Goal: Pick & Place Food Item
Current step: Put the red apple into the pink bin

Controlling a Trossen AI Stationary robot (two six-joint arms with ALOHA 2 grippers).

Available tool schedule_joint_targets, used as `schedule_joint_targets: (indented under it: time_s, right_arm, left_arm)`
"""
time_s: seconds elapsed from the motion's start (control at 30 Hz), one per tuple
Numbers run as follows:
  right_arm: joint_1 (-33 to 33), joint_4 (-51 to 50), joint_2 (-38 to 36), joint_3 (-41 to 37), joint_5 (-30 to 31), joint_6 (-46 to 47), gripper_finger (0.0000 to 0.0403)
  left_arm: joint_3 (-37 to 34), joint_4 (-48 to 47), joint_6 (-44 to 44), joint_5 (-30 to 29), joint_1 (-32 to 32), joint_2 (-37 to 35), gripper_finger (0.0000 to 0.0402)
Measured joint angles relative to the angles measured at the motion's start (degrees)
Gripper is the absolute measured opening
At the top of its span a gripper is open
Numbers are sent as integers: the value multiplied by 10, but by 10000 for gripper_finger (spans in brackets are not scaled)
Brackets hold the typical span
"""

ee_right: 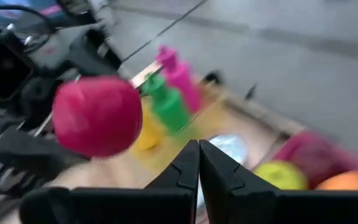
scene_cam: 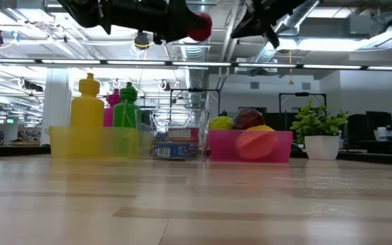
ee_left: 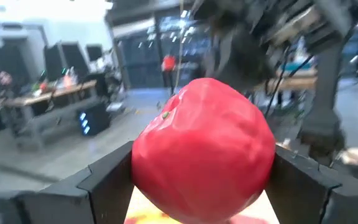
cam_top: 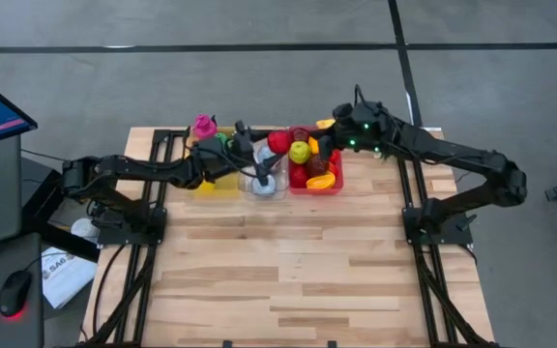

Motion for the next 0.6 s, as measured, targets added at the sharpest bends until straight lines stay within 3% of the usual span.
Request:
schedule_joint_targets:
  time_s: [0.17,0.3,0.6]
  right_arm:
    - [-59,10,5,0,-168,53,8]
    - [-112,19,5,0,-288,55,6]
    - [-173,44,35,1,-483,62,3]
  left_arm:
    - [0,46,0,63,20,0,294]
    - [0,48,-8,71,29,0,294]
    - [0,48,-24,71,29,0,294]
